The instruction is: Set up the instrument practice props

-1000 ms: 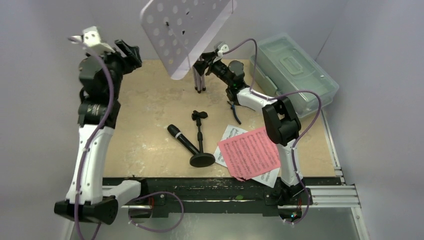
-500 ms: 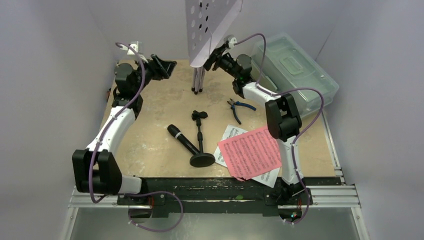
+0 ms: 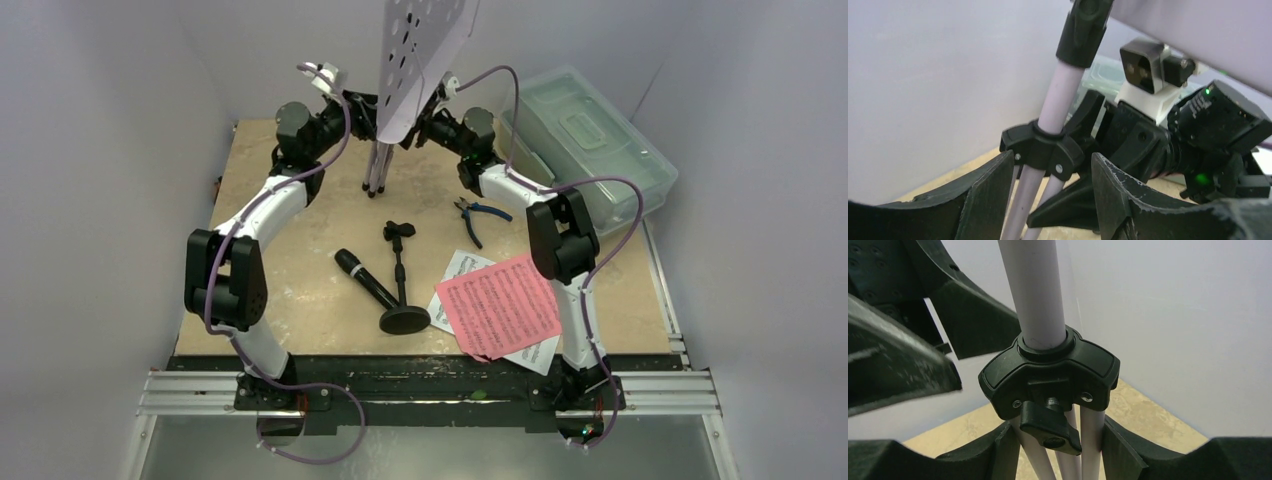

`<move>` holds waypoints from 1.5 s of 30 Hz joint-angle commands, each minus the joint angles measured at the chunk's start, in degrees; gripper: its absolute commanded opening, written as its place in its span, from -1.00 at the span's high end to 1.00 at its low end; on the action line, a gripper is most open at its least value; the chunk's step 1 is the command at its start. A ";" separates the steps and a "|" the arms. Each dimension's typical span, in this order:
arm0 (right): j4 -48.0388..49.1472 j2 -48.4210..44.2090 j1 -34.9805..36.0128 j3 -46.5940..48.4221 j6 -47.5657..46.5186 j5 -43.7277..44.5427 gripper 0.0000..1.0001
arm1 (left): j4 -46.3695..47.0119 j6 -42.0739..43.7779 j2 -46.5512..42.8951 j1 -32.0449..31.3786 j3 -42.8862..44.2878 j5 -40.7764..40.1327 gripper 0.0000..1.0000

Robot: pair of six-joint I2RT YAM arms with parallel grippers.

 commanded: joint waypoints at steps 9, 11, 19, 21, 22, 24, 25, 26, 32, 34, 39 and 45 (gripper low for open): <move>-9.97 -3.08 2.96 5.01 -5.05 0.66 1.00 | 4.19 8.24 1.59 -2.35 8.18 -4.75 0.05; -10.62 -3.30 2.96 5.30 -5.07 0.89 1.00 | 4.57 9.02 2.23 -2.95 8.38 -5.02 0.17; -15.58 -5.20 3.71 5.87 -8.82 3.14 1.00 | 4.51 11.02 3.81 -3.85 10.49 -5.62 0.38; -16.96 -5.94 3.86 5.88 -10.17 3.94 1.00 | 3.18 12.30 3.89 -4.07 11.17 -6.02 0.38; -17.58 -6.33 3.95 5.88 -10.84 4.38 1.00 | 2.54 12.76 3.85 -4.17 11.52 -6.20 0.36; -18.88 -7.05 4.22 5.88 -12.02 5.36 1.00 | 2.26 12.86 3.69 -4.18 11.72 -6.92 0.33; -19.31 -7.32 4.38 5.84 -12.49 5.75 1.00 | 2.26 12.76 3.64 -4.18 11.73 -7.74 0.31; -19.58 -7.56 4.52 5.84 -12.83 6.11 1.00 | 2.45 12.35 3.68 -4.18 11.67 -8.10 0.30; -22.49 -8.12 6.46 6.32 -16.27 9.68 1.00 | 8.23 7.52 4.88 -4.20 10.97 -10.44 0.45; -22.83 -8.57 6.88 5.90 -17.00 11.05 1.00 | 9.14 7.51 5.17 -4.18 10.98 -10.54 0.66; -20.29 -11.44 6.83 0.38 -12.52 15.65 0.32 | 14.75 8.30 4.18 -4.18 8.96 -8.73 1.00; -9.99 -18.17 5.97 -12.89 -4.72 17.37 -0.97 | 19.62 7.32 1.96 -4.18 5.99 -10.11 1.00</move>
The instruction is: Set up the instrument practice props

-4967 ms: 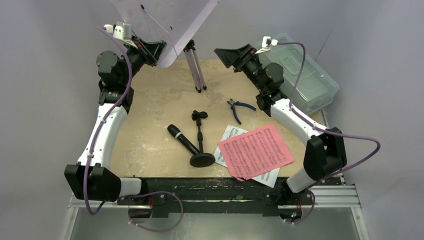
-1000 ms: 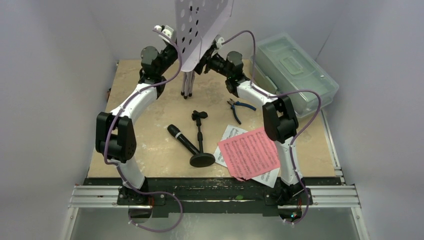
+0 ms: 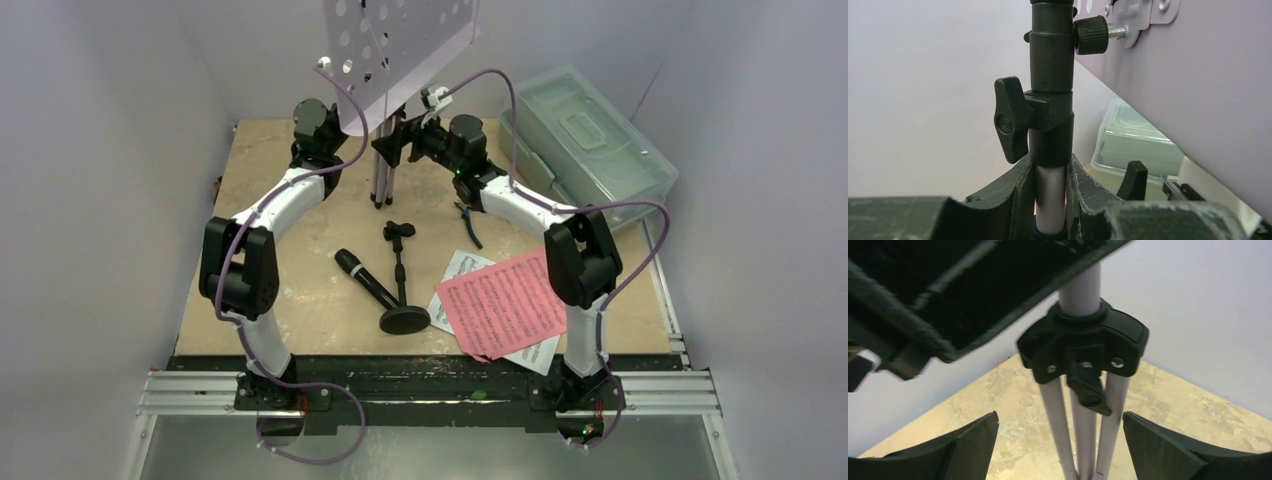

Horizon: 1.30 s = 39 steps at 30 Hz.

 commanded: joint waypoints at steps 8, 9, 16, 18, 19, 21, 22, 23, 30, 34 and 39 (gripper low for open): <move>6.31 -9.86 -3.00 -9.25 4.73 -4.29 -0.87 | 13.44 -2.76 -6.54 0.26 -2.95 -6.34 1.00; 5.77 -9.79 -3.06 -8.99 4.58 -4.03 -0.76 | 13.96 -3.65 -6.77 0.26 -2.93 -6.63 1.00; 5.43 -7.67 -2.96 -6.39 3.62 -1.76 0.25 | 15.19 -5.65 -8.91 0.26 -2.37 -6.38 1.00; 4.85 -6.06 -2.98 -4.49 3.54 -2.12 0.34 | 15.10 -5.52 -9.26 0.26 -2.36 -6.28 1.00; 4.69 -5.50 -2.94 -3.74 3.31 -2.00 0.34 | 15.03 -5.42 -9.37 0.26 -2.36 -6.34 1.00; 5.23 -4.73 -2.75 -2.80 2.63 -1.84 0.32 | 14.97 -5.33 -9.68 0.26 -2.56 -6.52 1.00; 5.80 -4.41 -2.61 -2.46 2.42 -1.51 0.31 | 15.19 -5.41 -9.78 0.26 -2.76 -6.58 1.00; 6.02 -3.81 -2.47 -1.95 2.12 -0.90 0.31 | 15.52 -5.75 -9.82 0.26 -2.87 -6.62 1.00; 4.48 0.04 -1.07 2.01 -0.87 4.41 0.39 | 17.84 -8.09 -9.58 0.26 -3.02 -6.86 1.00; 5.98 1.92 0.50 2.85 -1.84 6.89 0.38 | 19.41 -9.15 -9.18 0.26 -2.34 -7.15 1.00; 6.64 3.58 3.86 4.40 -8.68 15.39 0.58 | 20.55 -10.04 -8.93 0.25 0.11 -7.67 1.00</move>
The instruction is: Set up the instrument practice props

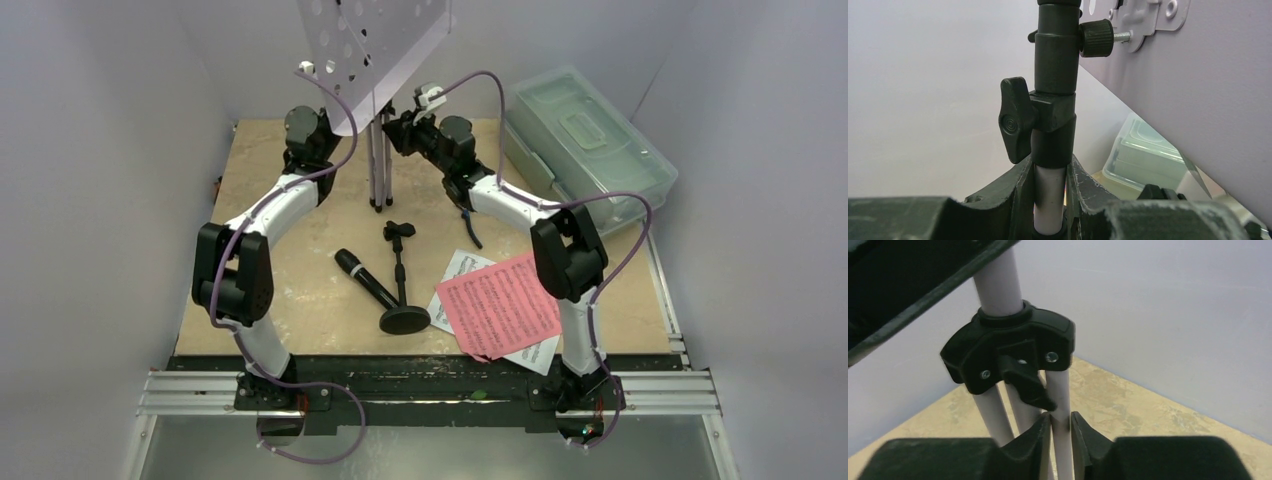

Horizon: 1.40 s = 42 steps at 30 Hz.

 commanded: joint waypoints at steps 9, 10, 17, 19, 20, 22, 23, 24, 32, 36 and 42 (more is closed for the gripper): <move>6.49 -0.25 4.01 3.11 -17.85 16.66 1.00 | 11.36 0.75 -6.83 -0.31 18.67 -5.80 1.00; 7.12 -0.45 4.05 2.90 -19.27 16.81 1.00 | 10.80 1.35 -6.63 -0.31 20.44 -6.60 1.00; 6.60 0.05 4.00 3.04 -24.57 15.82 1.00 | 7.21 6.00 -4.25 -0.27 32.04 -10.87 1.00; 7.08 0.14 4.05 2.07 -23.83 14.66 1.00 | 6.69 5.35 -3.35 -0.23 34.96 -10.69 1.00; 7.12 0.35 4.06 1.84 -23.77 14.49 1.00 | 6.66 4.77 -2.98 -0.25 36.05 -10.23 1.00; 6.48 1.06 4.04 1.67 -23.77 14.81 1.00 | 6.85 3.32 -2.40 -0.27 37.75 -9.17 1.00; 5.77 1.54 4.05 1.78 -23.70 15.18 1.00 | 7.17 2.56 -2.27 -0.31 38.03 -8.63 1.00; 5.26 1.90 4.00 1.67 -23.75 15.56 1.00 | 7.38 2.17 -2.23 -0.27 38.24 -7.95 1.00; 8.05 2.79 3.73 -4.86 -23.16 18.19 1.00 | 9.08 2.80 -5.40 -0.23 33.03 -6.09 1.00; 10.09 2.80 3.46 -8.13 -22.73 20.32 1.00 | 11.17 3.14 -8.19 -0.23 26.85 -5.73 1.00; 11.79 2.96 2.09 -10.40 -22.83 25.08 1.00 | 15.14 2.92 -12.53 -0.22 15.61 -7.10 1.00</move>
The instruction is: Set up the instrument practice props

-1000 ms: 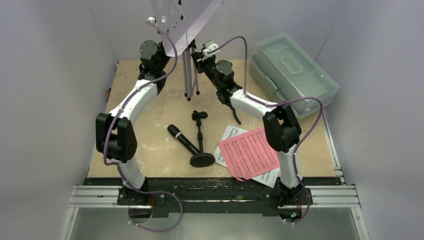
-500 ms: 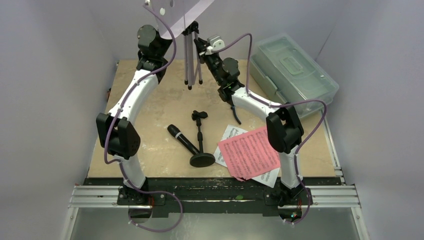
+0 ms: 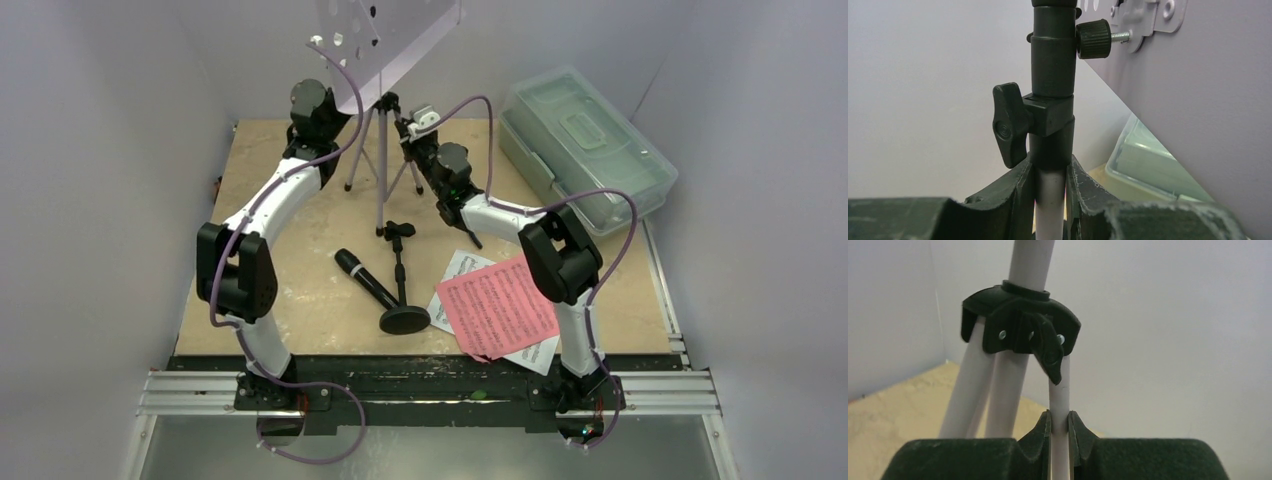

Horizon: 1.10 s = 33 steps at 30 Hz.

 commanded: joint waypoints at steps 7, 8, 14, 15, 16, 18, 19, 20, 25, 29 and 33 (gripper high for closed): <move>-6.84 3.44 -2.38 -1.85 -3.45 7.83 1.00 | 30.55 0.37 -12.55 1.04 5.02 -4.55 1.00; -6.74 3.38 -2.38 -1.43 -3.34 7.72 1.00 | 29.95 0.59 -11.77 1.04 6.72 -4.51 1.00; -8.03 2.86 -1.96 3.20 0.61 9.45 1.00 | 28.15 1.91 -8.35 1.51 15.24 -5.06 1.00; -7.94 2.98 -1.59 3.99 1.00 10.06 1.00 | 27.80 2.10 -8.00 1.61 16.35 -5.15 1.00; -7.75 3.06 -1.12 4.60 1.20 11.16 1.00 | 27.36 2.23 -7.62 1.70 17.40 -5.20 1.00; -7.37 3.53 -0.12 5.72 1.07 14.31 1.00 | 26.74 2.56 -6.98 1.89 19.35 -5.27 1.00; -7.23 3.87 0.56 6.15 0.80 16.07 1.00 | 26.50 2.78 -6.78 1.99 20.10 -5.41 1.00; -6.94 4.20 1.04 6.40 0.60 17.68 1.00 | 26.35 2.86 -6.66 2.15 20.69 -5.57 1.00; -6.58 4.83 2.08 5.80 3.46 14.68 1.00 | 26.62 1.26 -6.34 2.95 20.93 -4.98 1.00; -7.57 0.37 1.07 1.47 9.82 2.53 1.00 | 28.94 -0.25 -7.41 2.98 15.94 -3.49 1.00; -13.45 -5.74 -1.51 -2.66 18.19 -11.11 0.47 | 29.95 0.14 -7.96 3.21 11.53 -1.74 1.00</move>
